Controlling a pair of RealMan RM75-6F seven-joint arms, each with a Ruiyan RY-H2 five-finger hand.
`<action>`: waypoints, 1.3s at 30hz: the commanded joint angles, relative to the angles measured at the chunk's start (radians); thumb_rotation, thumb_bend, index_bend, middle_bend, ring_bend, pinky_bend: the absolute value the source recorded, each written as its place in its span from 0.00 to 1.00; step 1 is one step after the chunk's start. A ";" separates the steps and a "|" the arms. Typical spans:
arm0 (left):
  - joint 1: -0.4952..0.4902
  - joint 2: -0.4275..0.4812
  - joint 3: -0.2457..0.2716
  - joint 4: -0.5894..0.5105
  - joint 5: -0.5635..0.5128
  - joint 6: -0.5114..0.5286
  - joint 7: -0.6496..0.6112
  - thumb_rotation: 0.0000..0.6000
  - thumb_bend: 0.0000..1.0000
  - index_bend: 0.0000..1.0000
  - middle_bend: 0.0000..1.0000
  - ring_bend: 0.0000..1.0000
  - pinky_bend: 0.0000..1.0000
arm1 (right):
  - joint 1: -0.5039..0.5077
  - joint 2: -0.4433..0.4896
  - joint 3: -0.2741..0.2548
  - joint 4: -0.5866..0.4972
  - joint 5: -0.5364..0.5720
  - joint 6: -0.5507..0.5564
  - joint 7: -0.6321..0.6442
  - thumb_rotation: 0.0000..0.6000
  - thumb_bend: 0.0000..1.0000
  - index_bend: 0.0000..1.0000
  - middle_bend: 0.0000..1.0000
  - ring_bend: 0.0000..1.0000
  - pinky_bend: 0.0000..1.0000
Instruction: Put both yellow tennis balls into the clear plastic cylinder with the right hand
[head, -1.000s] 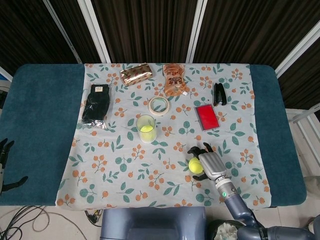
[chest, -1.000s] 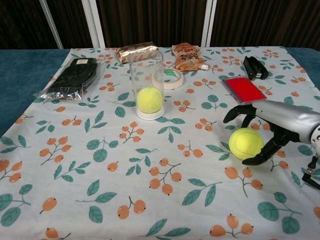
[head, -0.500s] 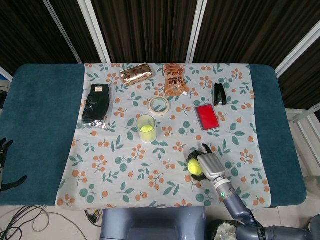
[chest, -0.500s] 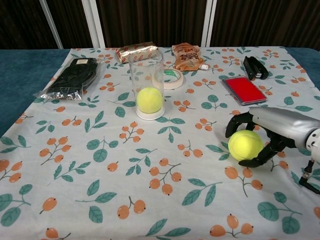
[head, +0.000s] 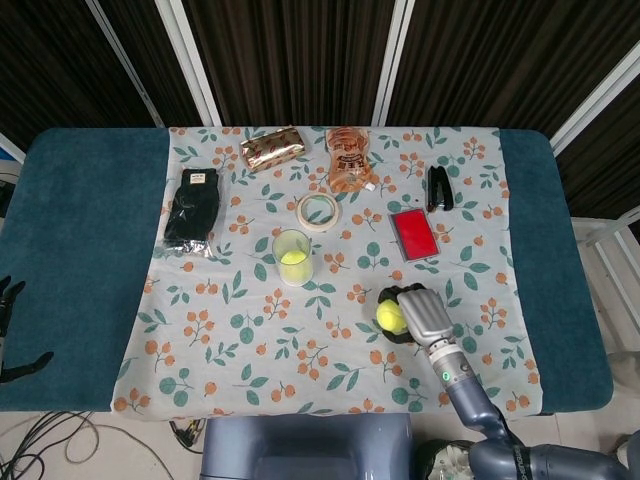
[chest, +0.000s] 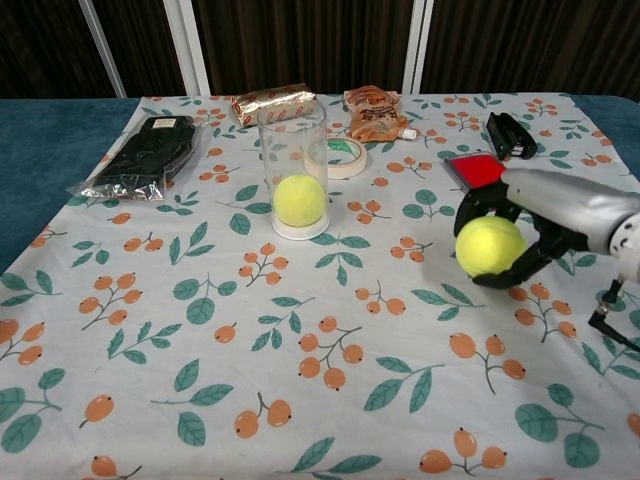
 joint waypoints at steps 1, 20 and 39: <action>0.000 0.000 0.000 -0.001 -0.001 -0.001 0.000 1.00 0.01 0.10 0.00 0.00 0.01 | 0.045 0.047 0.080 -0.040 0.031 -0.025 -0.003 1.00 0.48 0.51 0.45 0.58 0.42; -0.001 0.005 -0.002 0.000 -0.006 -0.004 -0.010 1.00 0.01 0.10 0.00 0.00 0.01 | 0.353 0.074 0.353 -0.065 0.379 -0.125 -0.166 1.00 0.48 0.51 0.45 0.58 0.00; -0.001 0.009 -0.004 0.000 -0.012 -0.007 -0.017 1.00 0.01 0.11 0.00 0.00 0.01 | 0.495 -0.027 0.324 -0.045 0.453 -0.118 -0.205 1.00 0.48 0.51 0.41 0.53 0.00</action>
